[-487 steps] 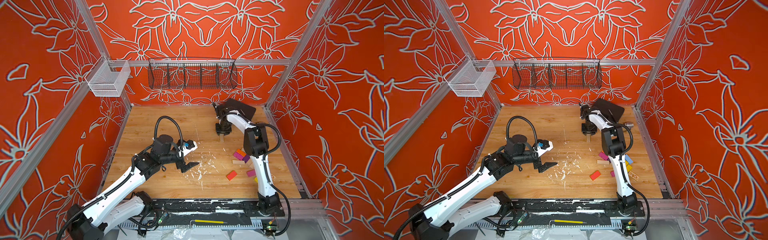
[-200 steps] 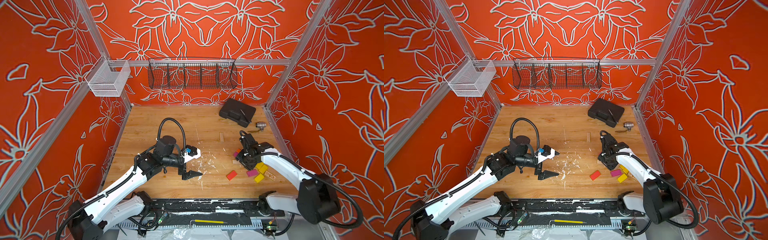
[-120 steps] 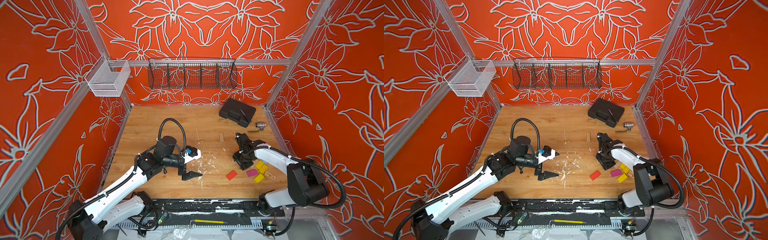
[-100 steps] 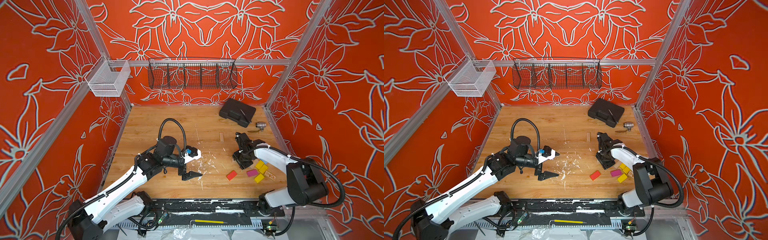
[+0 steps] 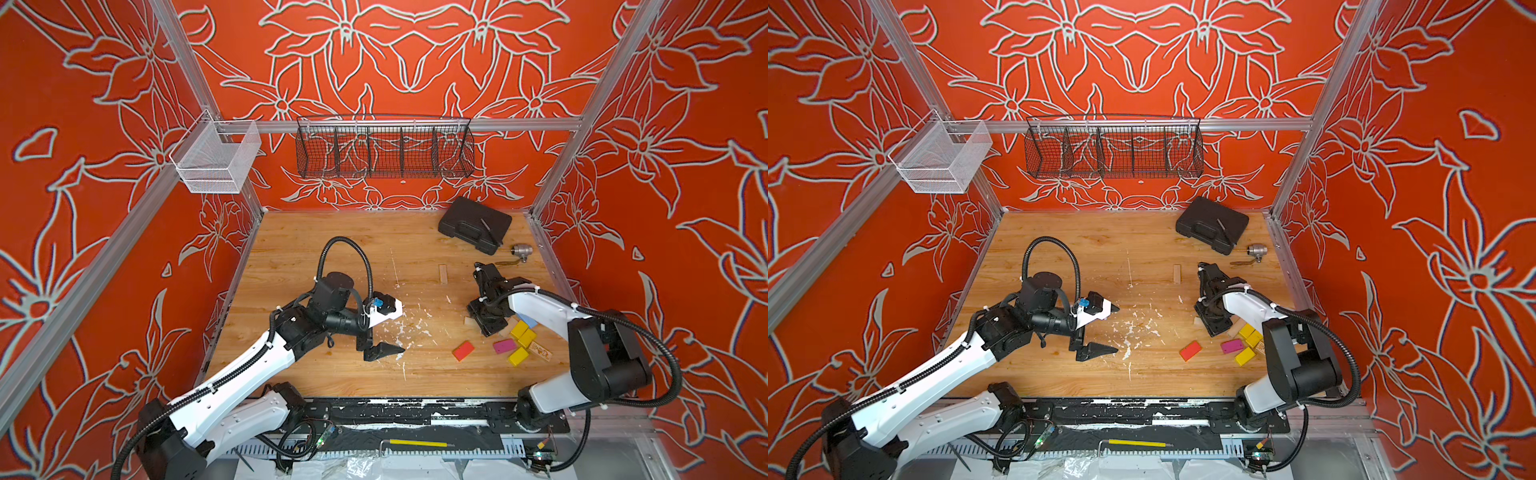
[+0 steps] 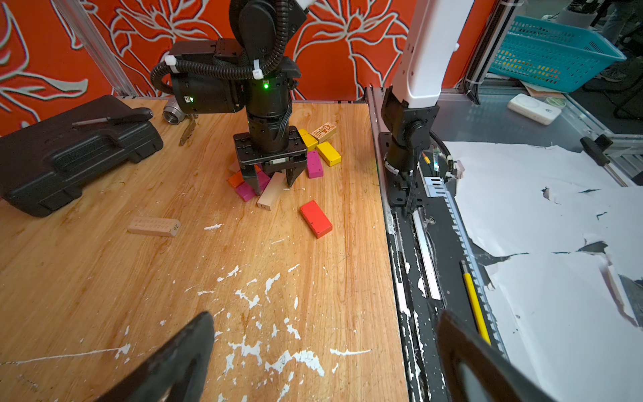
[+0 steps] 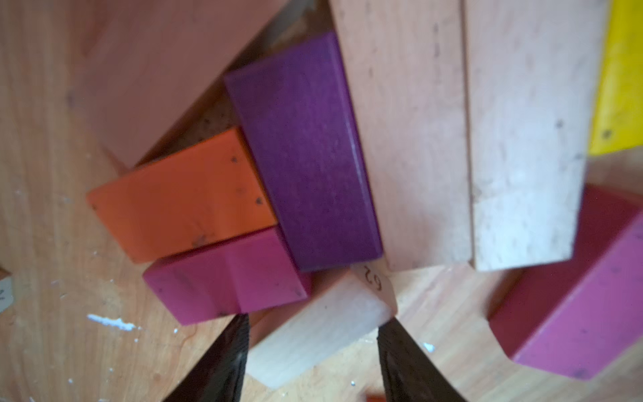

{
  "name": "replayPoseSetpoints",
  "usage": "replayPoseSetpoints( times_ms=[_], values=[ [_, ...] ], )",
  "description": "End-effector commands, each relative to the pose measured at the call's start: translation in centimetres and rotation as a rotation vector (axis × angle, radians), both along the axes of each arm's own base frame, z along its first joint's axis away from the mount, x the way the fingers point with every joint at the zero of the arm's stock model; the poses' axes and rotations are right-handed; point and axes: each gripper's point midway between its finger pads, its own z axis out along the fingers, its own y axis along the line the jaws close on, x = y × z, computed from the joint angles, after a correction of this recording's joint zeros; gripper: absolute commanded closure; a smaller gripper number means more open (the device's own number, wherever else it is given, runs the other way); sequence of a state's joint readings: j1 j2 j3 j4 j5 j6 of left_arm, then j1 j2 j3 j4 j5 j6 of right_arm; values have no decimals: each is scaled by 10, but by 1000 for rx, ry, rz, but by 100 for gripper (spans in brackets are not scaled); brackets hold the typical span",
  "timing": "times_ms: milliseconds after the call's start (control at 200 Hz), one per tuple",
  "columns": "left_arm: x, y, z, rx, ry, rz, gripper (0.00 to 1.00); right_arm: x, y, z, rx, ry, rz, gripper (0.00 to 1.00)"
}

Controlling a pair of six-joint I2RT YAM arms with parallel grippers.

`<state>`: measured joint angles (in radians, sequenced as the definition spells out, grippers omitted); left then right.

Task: Assemble the letter k with building blocks
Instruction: Pick up the building block from the center of the board.

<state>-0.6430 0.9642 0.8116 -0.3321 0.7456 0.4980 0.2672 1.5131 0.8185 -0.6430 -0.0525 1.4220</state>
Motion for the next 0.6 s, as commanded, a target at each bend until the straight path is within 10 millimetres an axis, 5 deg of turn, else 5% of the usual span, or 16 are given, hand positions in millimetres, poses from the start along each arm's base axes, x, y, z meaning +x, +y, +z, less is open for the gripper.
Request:
replayPoseSetpoints(
  times_ms=[0,430,596],
  values=[
    [-2,-2,8,-5,-23,-22,3,2,2,-5,18,21,-30,40],
    [-1,-1,6,18,-19,-15,3,-16,-6,-7,-3,28,-34,65],
    [7,-2,-9,77,18,3,3,-18,-9,-4,-17,22,-10,74]
  ],
)
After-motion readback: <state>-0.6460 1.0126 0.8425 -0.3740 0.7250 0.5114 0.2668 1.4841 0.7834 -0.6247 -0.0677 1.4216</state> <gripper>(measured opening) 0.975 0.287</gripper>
